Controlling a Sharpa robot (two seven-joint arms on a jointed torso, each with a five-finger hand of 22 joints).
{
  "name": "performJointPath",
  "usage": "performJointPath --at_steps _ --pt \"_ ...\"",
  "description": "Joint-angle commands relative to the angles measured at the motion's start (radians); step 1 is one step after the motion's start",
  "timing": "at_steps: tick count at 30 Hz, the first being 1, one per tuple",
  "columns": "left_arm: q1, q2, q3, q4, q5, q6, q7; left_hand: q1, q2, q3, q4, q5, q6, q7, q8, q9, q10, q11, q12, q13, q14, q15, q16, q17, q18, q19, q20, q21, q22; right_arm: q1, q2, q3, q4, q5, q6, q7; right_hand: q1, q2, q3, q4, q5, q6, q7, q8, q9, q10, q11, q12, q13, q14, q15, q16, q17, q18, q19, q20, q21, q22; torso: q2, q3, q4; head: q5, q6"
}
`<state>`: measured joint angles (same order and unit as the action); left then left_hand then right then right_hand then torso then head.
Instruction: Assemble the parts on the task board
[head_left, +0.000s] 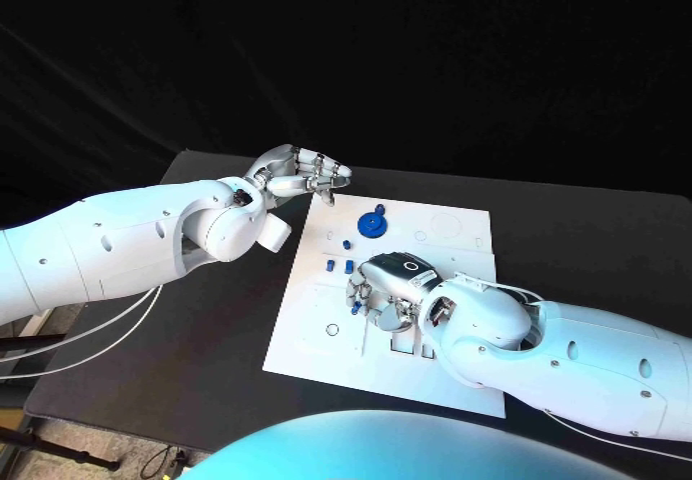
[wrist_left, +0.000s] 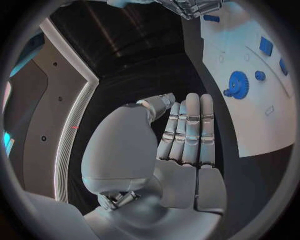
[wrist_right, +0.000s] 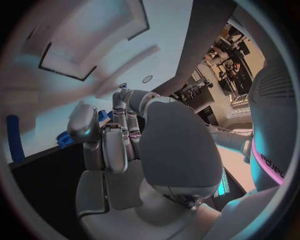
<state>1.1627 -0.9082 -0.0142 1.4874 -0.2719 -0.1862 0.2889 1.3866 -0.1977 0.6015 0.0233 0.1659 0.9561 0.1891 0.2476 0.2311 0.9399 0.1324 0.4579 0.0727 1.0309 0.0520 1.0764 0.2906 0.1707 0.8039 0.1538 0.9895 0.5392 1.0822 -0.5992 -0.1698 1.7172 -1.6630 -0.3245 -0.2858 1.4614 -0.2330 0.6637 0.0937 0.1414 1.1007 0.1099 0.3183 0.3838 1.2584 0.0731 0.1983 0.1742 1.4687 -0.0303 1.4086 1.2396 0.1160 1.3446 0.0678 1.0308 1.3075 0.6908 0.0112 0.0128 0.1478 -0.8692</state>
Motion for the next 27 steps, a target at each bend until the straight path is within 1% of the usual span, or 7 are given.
performJointPath --at_steps 1,4,5,10,22,25,27 --pt "0.001 0.002 0.001 0.001 -0.004 0.015 0.004 -0.007 -0.001 0.002 -0.005 0.001 -0.008 0.001 -0.005 0.001 -0.008 -0.002 -0.005 -0.001 0.001 0.003 -0.006 -0.002 0.011 -0.008 0.0 0.004 0.001 -0.001 0.001 0.0 -0.003 -0.004 0.026 0.003 -0.007 0.002 0.004 -0.002 0.002 0.002 0.003 0.005 0.002 0.037 -0.035 0.001 0.002 0.042 -0.006 0.002 -0.001 -0.006 -0.004 0.0 -0.007 0.045 0.001 0.0005 0.0006 -0.001 -0.002" --pt "0.001 0.002 0.001 0.001 -0.004 0.015 0.004 -0.007 -0.001 0.002 -0.005 0.001 -0.008 0.001 -0.005 0.001 -0.008 -0.002 -0.005 -0.001 0.001 0.003 -0.006 -0.002 0.011 -0.008 0.0 0.004 0.001 -0.001 0.002 0.0 -0.006 -0.004 0.032 0.001 -0.009 0.003 0.004 -0.003 0.002 0.001 0.003 0.005 0.002 0.036 -0.035 0.0 0.002 0.042 -0.006 0.002 -0.001 -0.006 -0.004 0.0 -0.007 0.045 0.001 0.0006 0.0004 -0.001 -0.003" --pt "0.001 0.002 0.001 0.001 -0.004 0.015 0.004 -0.007 -0.001 0.002 -0.005 0.001 -0.008 0.001 -0.005 0.001 -0.008 -0.002 -0.005 -0.001 0.001 0.003 -0.006 -0.002 0.011 -0.008 0.0 0.004 0.001 -0.001 0.003 0.0 -0.007 -0.005 0.034 0.001 -0.016 0.006 0.004 -0.008 -0.017 0.0 0.003 0.006 0.005 0.036 -0.033 -0.002 0.004 0.042 -0.006 0.001 -0.002 -0.006 -0.005 0.001 -0.009 0.045 0.0 0.0006 0.0002 -0.001 -0.003" --pt "0.001 0.002 0.001 0.001 -0.004 0.015 0.004 -0.007 -0.001 0.002 -0.005 0.001 -0.008 0.001 -0.005 0.001 -0.008 -0.002 -0.005 -0.001 0.001 0.003 -0.006 -0.002 0.011 -0.008 0.0 0.004 0.001 -0.002 0.006 -0.001 -0.012 -0.005 0.045 -0.002 -0.016 0.006 0.004 -0.008 -0.017 0.0 0.003 0.006 0.005 0.036 -0.033 -0.002 0.004 0.042 -0.006 0.001 -0.002 -0.006 -0.005 0.001 -0.009 0.045 0.001 0.001 0.0 0.0 -0.003" --pt "0.001 0.002 0.001 0.0 -0.005 0.015 0.004 -0.007 -0.001 0.002 -0.005 0.001 -0.008 0.001 -0.005 0.001 -0.008 -0.002 -0.005 -0.001 0.001 0.003 -0.006 -0.002 0.011 -0.008 0.0 0.004 0.001 -0.007 0.026 -0.004 -0.026 -0.009 0.068 -0.004 -0.022 0.009 0.004 -0.014 -0.024 -0.004 0.004 0.005 0.007 0.032 -0.034 -0.005 0.005 0.041 -0.005 0.001 -0.004 -0.005 -0.007 0.001 -0.016 0.043 0.001 -0.0005 0.0005 -0.003 -0.003" --pt "0.001 0.002 0.001 -0.001 -0.005 0.014 0.003 -0.009 0.0 0.002 -0.007 0.001 -0.009 0.002 -0.004 0.002 -0.011 -0.001 -0.005 -0.001 0.0 0.004 -0.006 -0.002 0.011 -0.01 0.001 0.005 0.001 -0.008 0.029 -0.005 -0.031 0.004 0.074 0.0 -0.033 0.011 0.001 -0.021 -0.027 -0.016 0.009 0.001 0.009 0.019 -0.029 -0.014 0.005 0.042 -0.001 0.002 -0.003 -0.005 -0.009 0.004 -0.02 0.043 0.0 -0.0008 0.0004 -0.003 -0.003" --pt "0.001 0.002 0.001 -0.001 -0.005 0.014 0.003 -0.009 0.0 0.002 -0.007 0.001 -0.009 0.002 -0.004 0.002 -0.011 -0.001 -0.005 -0.001 0.0 0.004 -0.006 -0.002 0.011 -0.01 0.001 0.005 0.001 -0.008 0.03 -0.005 -0.035 0.011 0.077 0.002 -0.046 0.013 -0.003 -0.026 -0.019 -0.044 0.017 -0.013 0.007 0.002 -0.021 -0.024 0.004 0.042 0.005 0.004 -0.002 -0.005 -0.011 0.008 -0.026 0.042 -0.001 -0.0011 0.0 -0.004 -0.003"
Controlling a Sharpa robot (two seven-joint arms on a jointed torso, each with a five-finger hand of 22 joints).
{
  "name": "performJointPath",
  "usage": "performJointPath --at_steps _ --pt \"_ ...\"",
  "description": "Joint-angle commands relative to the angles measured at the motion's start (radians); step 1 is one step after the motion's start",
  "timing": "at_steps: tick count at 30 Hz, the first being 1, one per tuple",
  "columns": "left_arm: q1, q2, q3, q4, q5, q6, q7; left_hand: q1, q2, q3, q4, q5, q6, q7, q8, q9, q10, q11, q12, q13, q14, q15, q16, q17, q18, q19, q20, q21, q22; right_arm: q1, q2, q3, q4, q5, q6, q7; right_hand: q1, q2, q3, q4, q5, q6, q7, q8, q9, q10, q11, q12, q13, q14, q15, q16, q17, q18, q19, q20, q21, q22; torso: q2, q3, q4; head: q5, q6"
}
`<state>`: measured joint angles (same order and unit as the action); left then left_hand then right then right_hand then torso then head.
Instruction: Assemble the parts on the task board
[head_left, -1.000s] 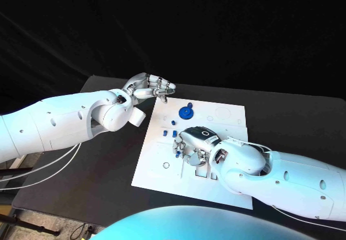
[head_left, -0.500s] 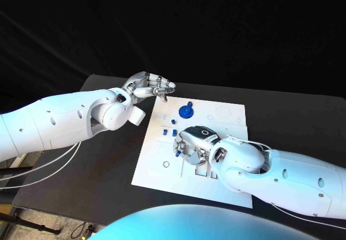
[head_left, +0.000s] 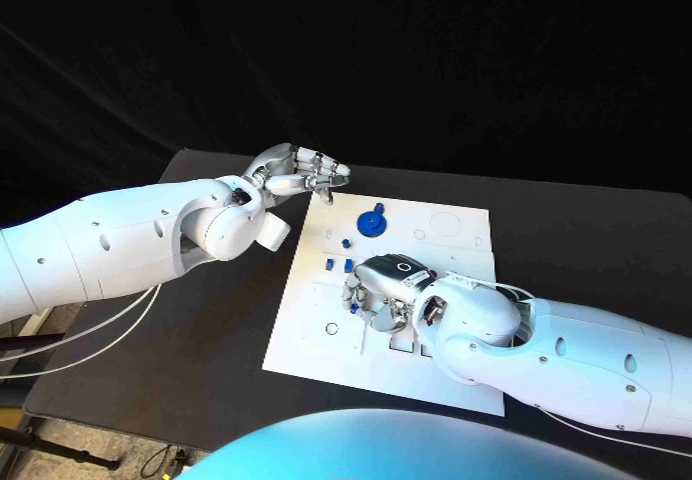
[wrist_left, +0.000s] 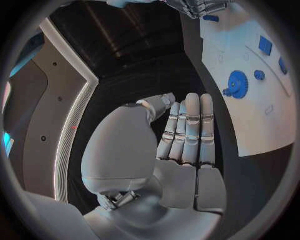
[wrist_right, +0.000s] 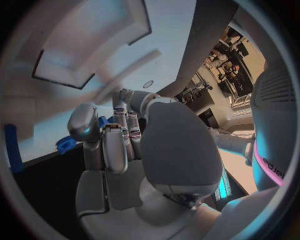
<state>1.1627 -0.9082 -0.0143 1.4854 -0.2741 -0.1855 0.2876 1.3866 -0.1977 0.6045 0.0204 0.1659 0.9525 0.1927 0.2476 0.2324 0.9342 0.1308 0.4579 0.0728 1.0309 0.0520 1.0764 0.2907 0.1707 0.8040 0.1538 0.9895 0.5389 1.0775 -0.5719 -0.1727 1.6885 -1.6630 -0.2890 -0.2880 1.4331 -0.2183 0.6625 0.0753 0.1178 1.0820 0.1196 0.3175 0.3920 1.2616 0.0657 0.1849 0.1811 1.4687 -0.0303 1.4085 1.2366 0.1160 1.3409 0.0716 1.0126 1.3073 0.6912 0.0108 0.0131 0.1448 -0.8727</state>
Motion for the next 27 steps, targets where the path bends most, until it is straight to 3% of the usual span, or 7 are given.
performJointPath --at_steps 1,11,16,20,27 --pt "0.001 0.002 0.001 0.002 -0.003 0.013 0.005 -0.009 0.0 -0.001 -0.004 0.001 -0.005 -0.002 -0.004 0.001 -0.005 0.001 -0.005 -0.001 0.0 0.004 -0.006 -0.002 0.011 -0.01 0.001 0.005 0.001 -0.004 0.003 -0.003 -0.008 0.014 0.043 0.005 -0.029 -0.005 -0.008 -0.008 0.02 -0.046 0.013 -0.025 -0.005 -0.012 -0.008 -0.016 -0.004 0.042 0.011 0.005 0.002 -0.005 -0.008 0.008 -0.01 0.042 -0.001 -0.0007 -0.0004 -0.001 0.0" --pt "0.001 0.0 0.001 0.002 -0.003 0.017 0.001 -0.01 -0.001 -0.001 -0.005 0.001 -0.007 -0.002 -0.005 0.001 -0.007 0.001 -0.005 -0.001 -0.001 0.004 -0.006 -0.002 0.012 -0.01 0.001 0.005 0.002 -0.004 0.001 -0.003 -0.012 0.024 0.025 0.004 -0.052 -0.018 -0.025 -0.014 0.034 -0.083 0.017 -0.051 -0.012 -0.031 -0.001 -0.026 -0.004 0.041 0.017 0.006 0.001 -0.004 -0.008 0.017 -0.017 0.04 0.0 0.0006 -0.0005 0.0 0.0" --pt "0.001 -0.001 0.001 0.002 -0.003 0.018 -0.001 -0.01 -0.001 -0.001 -0.005 0.001 -0.007 -0.001 -0.005 0.001 -0.007 0.002 -0.005 -0.001 -0.001 0.005 -0.006 -0.002 0.012 -0.01 0.001 0.005 0.002 -0.004 -0.011 -0.003 0.0 0.021 -0.01 -0.001 -0.069 -0.038 -0.034 -0.016 0.039 -0.148 0.019 -0.092 -0.026 -0.056 0.001 -0.036 -0.007 0.039 0.02 0.006 -0.002 -0.003 -0.008 0.021 -0.022 0.039 0.0 0.0007 -0.0007 0.0 0.0" --pt "0.001 -0.002 0.001 0.002 -0.004 0.018 -0.001 -0.011 -0.001 -0.001 -0.005 0.001 -0.008 -0.001 -0.005 0.001 -0.009 0.002 -0.005 -0.001 -0.002 0.005 -0.006 -0.002 0.012 -0.011 0.001 0.004 0.002 0.0 -0.041 -0.003 0.03 0.015 -0.038 -0.005 -0.076 -0.051 -0.042 -0.019 0.045 -0.169 0.019 -0.103 -0.029 -0.064 0.0 -0.035 -0.008 0.037 0.019 0.004 -0.007 -0.004 -0.005 0.021 -0.02 0.041 -0.001 0.0004 -0.0011 -0.001 0.0" --pt "0.001 -0.005 0.001 0.002 -0.004 0.018 -0.002 -0.011 -0.001 -0.001 -0.005 0.001 -0.008 -0.001 -0.005 0.001 -0.009 0.002 -0.005 -0.001 -0.002 0.005 -0.006 -0.002 0.012 -0.011 0.001 0.004 0.002 0.034 -0.132 0.005 0.109 0.012 -0.066 -0.017 -0.088 -0.063 -0.056 -0.015 0.045 -0.169 0.018 -0.104 -0.029 -0.069 0.001 -0.034 -0.009 0.036 0.02 0.004 -0.009 -0.005 -0.003 0.022 -0.018 0.042 -0.002 0.0002 -0.0006 -0.006 0.003"
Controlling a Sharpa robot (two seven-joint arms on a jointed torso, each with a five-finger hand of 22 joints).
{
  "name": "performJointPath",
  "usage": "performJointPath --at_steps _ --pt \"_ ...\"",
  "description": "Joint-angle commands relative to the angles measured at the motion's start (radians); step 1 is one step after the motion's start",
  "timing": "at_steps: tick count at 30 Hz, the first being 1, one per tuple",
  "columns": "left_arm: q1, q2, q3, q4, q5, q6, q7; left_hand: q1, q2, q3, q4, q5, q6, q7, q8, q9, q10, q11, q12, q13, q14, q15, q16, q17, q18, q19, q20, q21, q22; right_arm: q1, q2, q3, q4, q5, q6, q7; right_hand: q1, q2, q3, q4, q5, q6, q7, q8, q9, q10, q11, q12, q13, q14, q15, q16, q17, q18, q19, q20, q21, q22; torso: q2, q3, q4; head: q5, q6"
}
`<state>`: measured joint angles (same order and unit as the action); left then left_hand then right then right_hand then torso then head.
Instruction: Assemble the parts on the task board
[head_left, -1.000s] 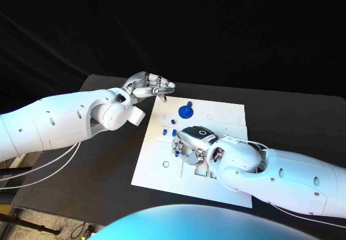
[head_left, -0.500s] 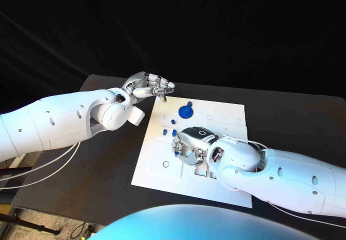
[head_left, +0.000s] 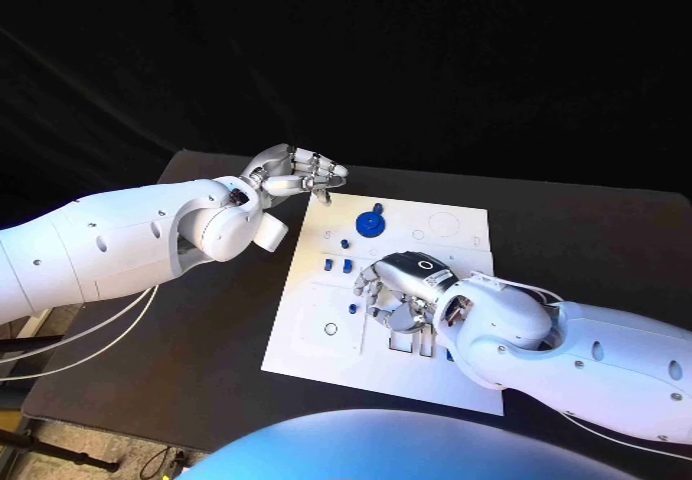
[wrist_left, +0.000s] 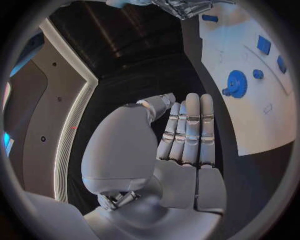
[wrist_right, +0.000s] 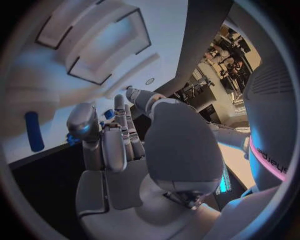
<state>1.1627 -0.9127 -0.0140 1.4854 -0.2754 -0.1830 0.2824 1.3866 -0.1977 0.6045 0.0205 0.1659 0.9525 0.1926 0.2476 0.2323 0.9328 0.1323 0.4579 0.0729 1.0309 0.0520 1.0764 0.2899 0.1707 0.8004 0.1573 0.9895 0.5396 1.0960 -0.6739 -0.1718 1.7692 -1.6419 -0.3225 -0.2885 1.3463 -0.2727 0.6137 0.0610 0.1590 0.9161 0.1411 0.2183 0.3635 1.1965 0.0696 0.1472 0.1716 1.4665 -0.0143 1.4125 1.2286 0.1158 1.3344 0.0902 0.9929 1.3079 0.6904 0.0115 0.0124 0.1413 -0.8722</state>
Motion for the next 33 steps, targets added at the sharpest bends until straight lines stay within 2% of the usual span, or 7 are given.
performJointPath --at_steps 1,7,9,11,13,14,33 --pt "0.001 -0.001 0.0 0.002 -0.003 0.016 0.003 -0.011 -0.001 -0.001 -0.005 0.001 -0.008 -0.001 -0.005 0.001 -0.007 0.0 -0.005 -0.001 -0.002 0.005 -0.006 -0.001 0.012 -0.007 -0.002 0.004 0.001 0.024 -0.049 0.005 0.041 -0.008 -0.031 -0.02 -0.006 -0.011 -0.012 0.001 0.004 0.0 -0.003 -0.003 0.001 -0.007 -0.002 0.004 0.0 0.039 0.005 0.001 0.0 -0.005 0.005 0.003 0.003 0.041 -0.001 -0.0004 0.0003 -0.003 0.002" --pt "0.001 -0.003 0.0 0.0 -0.003 0.016 0.004 -0.011 -0.001 -0.001 -0.005 0.001 -0.008 -0.001 -0.005 0.001 -0.007 0.0 -0.005 -0.001 -0.002 0.005 -0.006 -0.001 0.012 -0.007 -0.002 0.004 0.001 0.081 -0.151 0.009 0.073 0.028 0.021 -0.033 -0.041 -0.014 -0.124 0.003 0.027 -0.014 0.004 -0.013 -0.002 -0.086 0.017 -0.02 -0.021 0.035 0.019 -0.002 -0.012 0.001 -0.012 0.017 -0.049 0.021 -0.004 -0.0017 -0.0028 -0.01 0.008" --pt "0.001 -0.003 0.0 0.0 -0.003 0.016 0.004 -0.011 -0.001 -0.001 -0.005 0.001 -0.008 -0.001 -0.005 0.001 -0.007 0.0 -0.005 -0.001 -0.002 0.005 -0.006 -0.001 0.012 -0.007 -0.002 0.004 0.001 0.094 -0.181 0.01 0.076 0.039 0.039 -0.032 -0.016 0.01 -0.271 0.024 0.049 -0.03 0.002 -0.028 -0.009 -0.133 0.025 -0.021 -0.038 0.023 0.028 -0.022 -0.053 0.012 -0.036 0.024 -0.119 -0.007 -0.003 -0.0011 -0.0023 -0.015 0.01" --pt "0.001 -0.003 0.0 -0.001 -0.003 0.016 0.004 -0.011 -0.001 -0.001 -0.005 0.001 -0.008 -0.001 -0.005 0.001 -0.007 0.0 -0.005 -0.001 -0.002 0.005 -0.006 -0.001 0.012 -0.007 -0.002 0.004 0.001 0.103 -0.208 0.01 0.076 0.049 0.055 -0.027 0.083 0.065 -0.486 0.092 0.056 -0.032 -0.001 -0.041 -0.017 -0.164 0.034 0.003 -0.061 0.017 0.032 -0.027 -0.073 0.018 -0.041 0.03 -0.164 -0.027 -0.004 -0.0014 -0.0028 -0.019 0.012" --pt "0.001 -0.002 0.0 -0.001 -0.003 0.017 0.005 -0.011 -0.001 -0.001 -0.005 0.001 -0.008 -0.001 -0.005 0.001 -0.007 0.0 -0.005 -0.001 -0.002 0.005 -0.006 -0.001 0.012 -0.007 -0.002 0.004 0.001 0.108 -0.225 0.01 0.072 0.055 0.068 -0.022 0.114 0.066 -0.553 0.138 0.054 -0.041 0.0 -0.051 -0.021 -0.183 0.035 0.007 -0.074 0.015 0.037 -0.03 -0.081 0.019 -0.045 0.033 -0.185 -0.036 -0.004 -0.0012 -0.0033 -0.021 0.013" --pt "0.001 -0.002 0.0 -0.002 -0.003 0.017 0.005 -0.011 -0.001 -0.001 -0.005 0.001 -0.008 -0.001 -0.005 0.001 -0.007 0.0 -0.005 -0.001 -0.002 0.005 -0.006 -0.001 0.012 -0.007 -0.002 0.004 0.001 0.11 -0.231 0.01 0.069 0.058 0.073 -0.02 0.173 0.061 -0.614 0.221 0.049 -0.048 -0.001 -0.064 -0.026 -0.201 0.038 0.02 -0.094 0.012 0.039 -0.031 -0.09 0.022 -0.046 0.035 -0.207 -0.044 -0.004 -0.0008 -0.0031 -0.024 0.014" --pt "0.0 -0.003 0.0 -0.001 -0.003 0.02 0.003 -0.012 -0.001 0.0 -0.007 0.0 -0.01 0.0 -0.005 0.002 -0.011 0.001 -0.005 -0.001 -0.003 0.006 -0.007 -0.001 0.012 -0.009 -0.001 0.004 0.001 0.082 -0.212 0.008 0.006 0.047 0.08 0.0 0.219 0.122 -0.569 0.229 0.051 -0.008 0.004 -0.069 -0.029 -0.156 0.024 0.062 -0.105 0.008 0.026 -0.056 -0.14 0.024 -0.031 0.025 -0.229 -0.055 -0.001 -0.0014 -0.0002 -0.03 0.023"
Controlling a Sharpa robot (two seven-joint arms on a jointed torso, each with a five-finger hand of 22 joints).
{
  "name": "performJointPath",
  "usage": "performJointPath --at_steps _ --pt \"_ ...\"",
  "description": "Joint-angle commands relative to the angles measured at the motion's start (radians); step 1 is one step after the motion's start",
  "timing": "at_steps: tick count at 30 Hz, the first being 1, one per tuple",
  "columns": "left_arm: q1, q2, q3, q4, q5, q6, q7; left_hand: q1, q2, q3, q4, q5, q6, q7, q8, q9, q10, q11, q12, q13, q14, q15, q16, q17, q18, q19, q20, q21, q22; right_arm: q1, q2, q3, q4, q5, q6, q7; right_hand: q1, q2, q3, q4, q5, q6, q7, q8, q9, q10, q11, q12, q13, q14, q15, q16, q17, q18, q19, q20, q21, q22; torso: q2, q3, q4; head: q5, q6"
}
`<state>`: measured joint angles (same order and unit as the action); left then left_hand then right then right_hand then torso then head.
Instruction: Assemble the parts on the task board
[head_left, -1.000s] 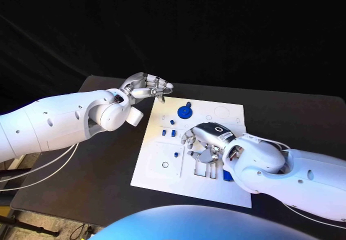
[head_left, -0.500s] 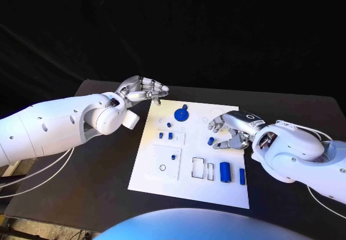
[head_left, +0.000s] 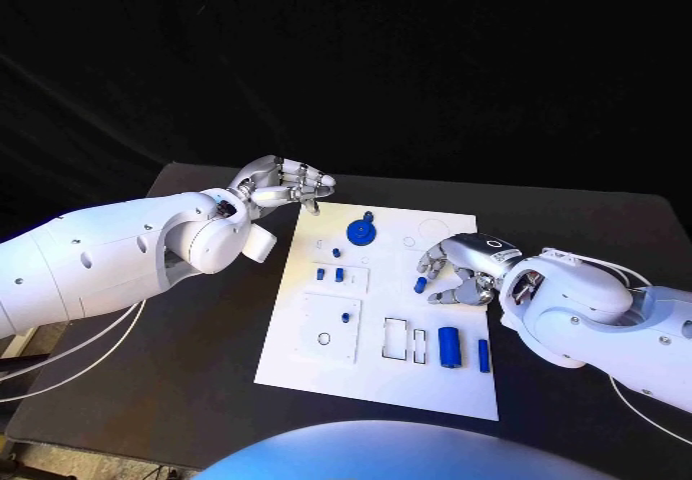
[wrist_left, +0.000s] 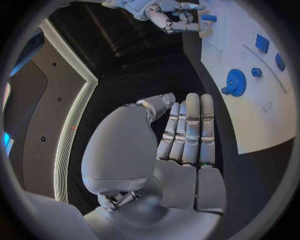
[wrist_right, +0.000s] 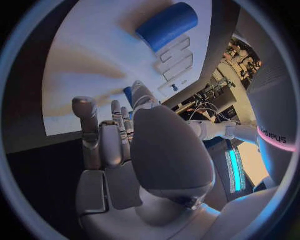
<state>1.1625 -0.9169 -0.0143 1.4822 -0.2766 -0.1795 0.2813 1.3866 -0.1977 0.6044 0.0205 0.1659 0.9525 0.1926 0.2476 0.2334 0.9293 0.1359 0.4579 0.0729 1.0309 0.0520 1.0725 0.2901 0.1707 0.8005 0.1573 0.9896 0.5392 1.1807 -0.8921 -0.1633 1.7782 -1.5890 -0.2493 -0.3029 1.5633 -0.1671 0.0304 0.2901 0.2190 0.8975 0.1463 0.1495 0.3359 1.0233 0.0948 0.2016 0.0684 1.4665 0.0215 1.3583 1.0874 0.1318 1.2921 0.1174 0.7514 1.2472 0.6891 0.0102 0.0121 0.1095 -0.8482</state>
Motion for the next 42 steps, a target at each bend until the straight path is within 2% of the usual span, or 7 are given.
performJointPath --at_steps 1,13,30,32,34,38,42 --pt "0.001 0.001 0.001 0.003 -0.002 0.016 0.004 -0.012 -0.001 0.0 -0.007 0.0 -0.01 0.0 -0.005 0.001 -0.008 -0.002 -0.005 -0.001 -0.003 0.006 -0.003 -0.001 0.012 -0.009 -0.001 0.004 0.001 -0.003 0.01 0.0 -0.005 -0.005 0.005 0.016 0.003 0.022 0.03 0.0 -0.013 0.018 -0.001 -0.001 -0.003 0.031 -0.004 0.008 -0.003 0.01 -0.012 0.0 0.005 0.006 0.017 -0.005 0.02 0.009 0.0 -0.0001 -0.0003 0.002 -0.001" --pt "0.001 0.0 0.001 0.003 -0.004 0.024 0.001 -0.012 0.0 0.0 -0.007 0.001 -0.01 0.0 -0.005 0.001 -0.008 -0.002 -0.004 -0.001 -0.003 0.006 -0.003 -0.001 0.012 -0.009 -0.001 0.004 0.001 -0.007 0.023 -0.001 -0.012 0.0 -0.011 0.022 -0.017 0.03 0.105 0.002 -0.012 0.055 0.001 -0.009 -0.016 0.089 -0.01 -0.007 -0.005 0.022 -0.018 0.021 0.041 -0.002 0.039 -0.012 0.066 0.034 -0.001 0.0002 -0.0013 0.003 -0.003" --pt "0.001 -0.001 0.001 0.003 -0.005 0.027 -0.003 -0.012 0.0 0.001 -0.009 0.001 -0.011 0.0 -0.004 0.002 -0.009 -0.002 -0.004 -0.001 -0.004 0.006 -0.003 -0.001 0.012 -0.009 -0.001 0.005 0.002 -0.011 0.039 -0.001 -0.021 0.007 -0.007 0.02 -0.047 0.009 0.194 0.001 -0.013 0.099 0.0 -0.013 -0.026 0.124 -0.01 -0.034 -0.004 0.024 -0.018 0.032 0.053 -0.005 0.046 -0.012 0.081 0.049 0.0 0.0004 -0.0011 0.002 -0.005" --pt "0.001 -0.001 0.001 0.003 -0.005 0.027 -0.003 -0.012 0.0 0.001 -0.009 0.001 -0.011 0.0 -0.004 0.002 -0.009 -0.002 -0.004 -0.001 -0.004 0.006 -0.003 -0.001 0.012 -0.009 -0.001 0.005 0.002 -0.011 0.039 -0.001 -0.022 0.006 -0.009 0.017 -0.046 0.009 0.221 0.0 -0.013 0.118 -0.001 -0.009 -0.026 0.14 -0.013 -0.035 -0.003 0.025 -0.02 0.034 0.057 -0.006 0.049 -0.014 0.088 0.054 0.0 0.0005 -0.0008 0.002 -0.006" --pt "0.001 -0.001 0.001 0.003 -0.005 0.027 -0.004 -0.012 0.0 0.001 -0.009 0.001 -0.011 0.0 -0.004 0.002 -0.009 -0.002 -0.004 -0.001 -0.004 0.006 -0.003 -0.001 0.012 -0.009 -0.001 0.005 0.002 -0.011 0.04 -0.001 -0.023 0.005 -0.02 0.011 -0.03 0.019 0.287 -0.002 -0.012 0.147 -0.006 0.001 -0.024 0.163 -0.017 -0.038 -0.002 0.026 -0.027 0.038 0.062 -0.006 0.051 -0.018 0.094 0.06 0.0 0.0006 -0.0006 0.002 -0.007" --pt "0.001 -0.002 0.001 0.004 -0.005 0.028 -0.005 -0.012 0.0 0.001 -0.009 0.001 -0.011 0.0 -0.004 0.002 -0.009 -0.002 -0.004 -0.001 -0.004 0.006 -0.003 -0.001 0.012 -0.009 -0.001 0.005 0.002 -0.012 0.04 -0.001 -0.024 0.001 -0.045 0.003 -0.025 0.008 0.413 -0.011 -0.012 0.187 -0.016 0.025 -0.011 0.215 -0.031 -0.036 0.003 0.027 -0.036 0.042 0.067 -0.008 0.055 -0.027 0.107 0.074 0.0 0.0008 -0.0009 0.001 -0.007" --pt "0.001 -0.002 0.001 0.003 -0.006 0.029 -0.006 -0.013 0.001 0.001 -0.01 0.001 -0.011 0.0 -0.004 0.003 -0.011 -0.001 -0.003 -0.001 -0.005 0.007 -0.003 -0.001 0.012 -0.01 0.0 0.005 0.002 -0.012 0.041 -0.001 -0.023 -0.003 -0.066 0.0 -0.03 -0.001 0.469 -0.024 -0.013 0.203 -0.025 0.048 0.005 0.247 -0.041 -0.03 0.008 0.029 -0.043 0.044 0.071 -0.009 0.057 -0.034 0.117 0.083 -0.001 0.0006 -0.0009 0.001 -0.007"
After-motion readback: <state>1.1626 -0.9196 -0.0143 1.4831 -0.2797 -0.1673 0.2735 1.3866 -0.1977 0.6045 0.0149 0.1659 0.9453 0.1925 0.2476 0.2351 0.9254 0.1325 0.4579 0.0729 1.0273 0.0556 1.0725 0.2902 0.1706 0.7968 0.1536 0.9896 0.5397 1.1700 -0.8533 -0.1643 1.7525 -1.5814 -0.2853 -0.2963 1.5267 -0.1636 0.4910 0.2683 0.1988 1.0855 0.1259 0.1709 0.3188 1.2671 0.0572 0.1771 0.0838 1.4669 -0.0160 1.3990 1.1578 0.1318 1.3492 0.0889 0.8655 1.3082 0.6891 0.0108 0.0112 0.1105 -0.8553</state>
